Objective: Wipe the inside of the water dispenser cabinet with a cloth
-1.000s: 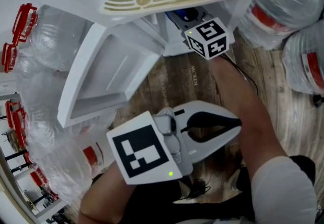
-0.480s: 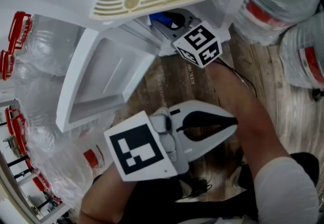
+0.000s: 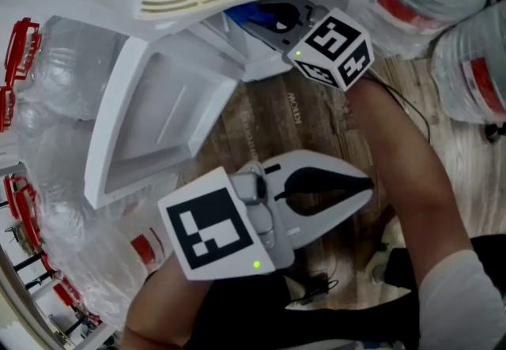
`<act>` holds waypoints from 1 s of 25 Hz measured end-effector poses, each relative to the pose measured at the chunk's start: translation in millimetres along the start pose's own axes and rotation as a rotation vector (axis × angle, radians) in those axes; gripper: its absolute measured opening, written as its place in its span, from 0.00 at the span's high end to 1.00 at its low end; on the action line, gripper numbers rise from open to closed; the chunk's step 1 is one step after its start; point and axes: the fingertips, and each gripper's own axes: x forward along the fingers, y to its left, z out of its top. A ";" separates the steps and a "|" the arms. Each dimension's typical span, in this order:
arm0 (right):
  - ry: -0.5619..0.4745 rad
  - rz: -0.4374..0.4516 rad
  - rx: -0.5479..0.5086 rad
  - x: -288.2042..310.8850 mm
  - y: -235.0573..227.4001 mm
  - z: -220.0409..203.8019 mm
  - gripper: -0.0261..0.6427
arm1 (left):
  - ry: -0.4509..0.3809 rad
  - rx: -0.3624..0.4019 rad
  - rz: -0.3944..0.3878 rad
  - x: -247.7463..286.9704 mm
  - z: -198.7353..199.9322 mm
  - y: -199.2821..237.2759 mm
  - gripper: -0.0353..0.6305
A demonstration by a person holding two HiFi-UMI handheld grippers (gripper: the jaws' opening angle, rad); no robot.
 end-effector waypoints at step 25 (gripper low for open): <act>-0.116 0.041 -0.025 13.4 20.2 23.6 0.85 | 0.188 -0.071 -0.088 22.5 -73.9 25.6 0.94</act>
